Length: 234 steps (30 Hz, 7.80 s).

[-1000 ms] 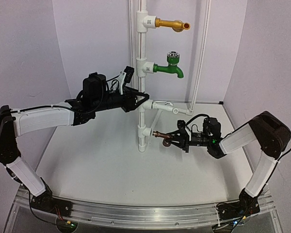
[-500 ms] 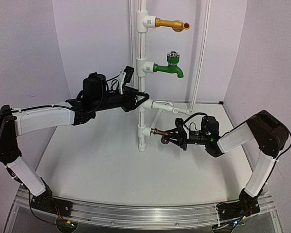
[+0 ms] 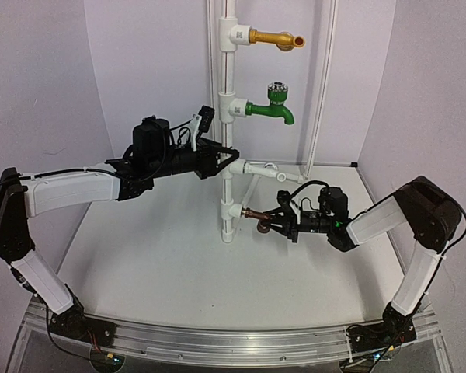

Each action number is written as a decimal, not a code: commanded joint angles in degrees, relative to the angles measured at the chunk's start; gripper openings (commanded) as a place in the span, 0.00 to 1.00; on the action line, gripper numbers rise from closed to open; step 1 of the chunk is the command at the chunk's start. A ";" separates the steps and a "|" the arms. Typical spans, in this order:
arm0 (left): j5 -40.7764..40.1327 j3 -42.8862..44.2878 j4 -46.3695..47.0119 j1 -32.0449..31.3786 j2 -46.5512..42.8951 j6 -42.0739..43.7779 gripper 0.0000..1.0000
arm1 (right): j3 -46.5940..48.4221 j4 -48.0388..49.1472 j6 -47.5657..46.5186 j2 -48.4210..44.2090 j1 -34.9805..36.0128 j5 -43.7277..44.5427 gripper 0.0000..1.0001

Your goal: Install the water faucets

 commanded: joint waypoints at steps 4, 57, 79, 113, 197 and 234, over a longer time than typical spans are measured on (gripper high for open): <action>4.79 2.37 0.43 -0.12 -0.79 -9.67 0.00 | 2.77 0.72 1.51 -0.53 0.54 1.48 0.00; 6.19 0.37 -3.36 -0.13 -4.09 -7.21 0.00 | 6.23 -8.81 6.31 -6.43 2.34 1.06 0.00; 6.59 0.93 -6.56 -0.74 -5.23 -5.90 0.00 | 6.98 -13.53 -3.19 -8.99 2.44 6.95 0.00; 6.23 0.37 -7.77 -1.61 -5.65 -4.41 0.00 | 11.06 -6.76 29.33 0.73 2.23 -8.43 0.00; 4.23 -1.61 -8.68 -1.54 -6.89 -4.05 0.00 | 22.11 -6.44 73.76 13.31 -4.90 -22.68 0.87; 3.00 -2.85 -14.50 -0.93 -11.92 -10.17 0.00 | 11.66 -55.91 -13.55 -25.35 -10.89 -2.34 0.98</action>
